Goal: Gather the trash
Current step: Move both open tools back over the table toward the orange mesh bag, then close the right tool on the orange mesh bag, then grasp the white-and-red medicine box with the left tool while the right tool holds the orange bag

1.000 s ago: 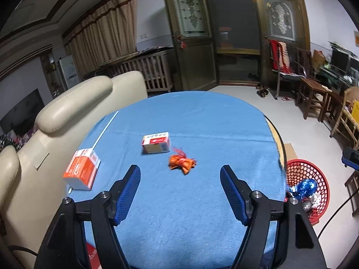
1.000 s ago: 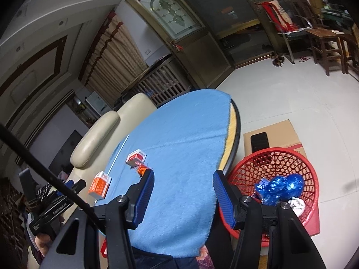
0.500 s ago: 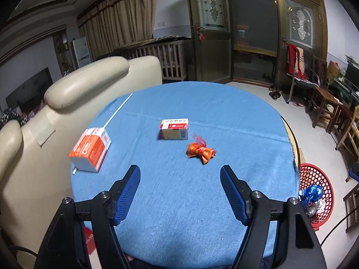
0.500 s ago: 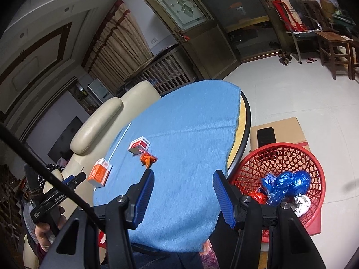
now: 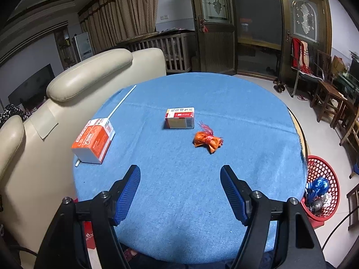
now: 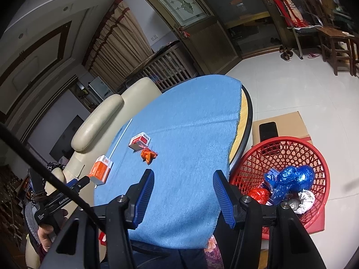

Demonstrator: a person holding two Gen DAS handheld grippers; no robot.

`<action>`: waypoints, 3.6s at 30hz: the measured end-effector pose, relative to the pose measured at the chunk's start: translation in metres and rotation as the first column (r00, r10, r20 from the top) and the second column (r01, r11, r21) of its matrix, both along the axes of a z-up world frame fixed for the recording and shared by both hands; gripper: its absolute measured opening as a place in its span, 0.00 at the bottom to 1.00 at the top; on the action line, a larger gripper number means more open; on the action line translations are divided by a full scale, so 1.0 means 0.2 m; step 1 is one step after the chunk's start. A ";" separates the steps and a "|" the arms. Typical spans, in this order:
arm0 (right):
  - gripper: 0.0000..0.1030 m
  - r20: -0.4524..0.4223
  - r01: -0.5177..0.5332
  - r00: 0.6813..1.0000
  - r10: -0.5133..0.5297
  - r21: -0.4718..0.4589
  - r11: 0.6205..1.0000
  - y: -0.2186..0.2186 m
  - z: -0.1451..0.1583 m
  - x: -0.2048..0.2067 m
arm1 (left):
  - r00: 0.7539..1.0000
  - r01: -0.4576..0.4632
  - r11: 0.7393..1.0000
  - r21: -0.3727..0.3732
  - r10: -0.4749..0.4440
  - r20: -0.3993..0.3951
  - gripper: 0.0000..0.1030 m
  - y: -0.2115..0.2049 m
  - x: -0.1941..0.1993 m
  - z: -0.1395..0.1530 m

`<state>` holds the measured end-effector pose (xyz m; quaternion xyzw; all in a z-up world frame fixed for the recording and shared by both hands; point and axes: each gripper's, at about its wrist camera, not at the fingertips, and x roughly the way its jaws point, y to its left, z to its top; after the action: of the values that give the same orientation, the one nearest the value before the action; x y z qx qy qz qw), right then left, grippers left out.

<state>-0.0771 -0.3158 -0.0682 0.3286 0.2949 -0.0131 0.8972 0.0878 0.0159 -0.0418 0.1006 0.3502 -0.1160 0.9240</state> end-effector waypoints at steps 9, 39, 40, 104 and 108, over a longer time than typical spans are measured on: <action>0.57 -0.006 -0.060 0.998 0.060 -0.030 0.998 0.05 0.02 0.14 | 0.994 -0.104 0.994 0.015 0.105 -0.027 0.72 0.15 0.15 -0.05; 0.37 -0.329 -0.493 0.841 0.429 -0.140 0.858 0.86 -0.48 1.80 | 0.985 -0.117 0.993 0.032 0.121 -0.127 0.72 0.48 0.96 -0.24; 0.36 -0.342 -0.504 0.835 0.432 -0.160 0.849 0.88 -0.50 1.81 | 0.988 -0.092 0.995 0.030 0.095 -0.121 0.72 0.46 0.98 -0.22; 0.27 -0.165 -0.458 0.860 0.483 0.168 0.873 0.30 -0.64 1.52 | 0.916 0.195 0.981 0.003 -0.181 -0.358 0.48 -0.27 1.19 -0.60; 0.26 -0.190 -0.420 0.873 0.449 0.174 0.890 0.29 -0.63 1.49 | 0.919 0.178 0.983 -0.041 -0.181 -0.351 0.48 -0.25 1.04 -0.55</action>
<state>0.2216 -0.2585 -0.1938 0.3068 0.4614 0.1708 0.8148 0.2968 -0.0349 -0.1520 0.1061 0.4990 -0.2180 0.8320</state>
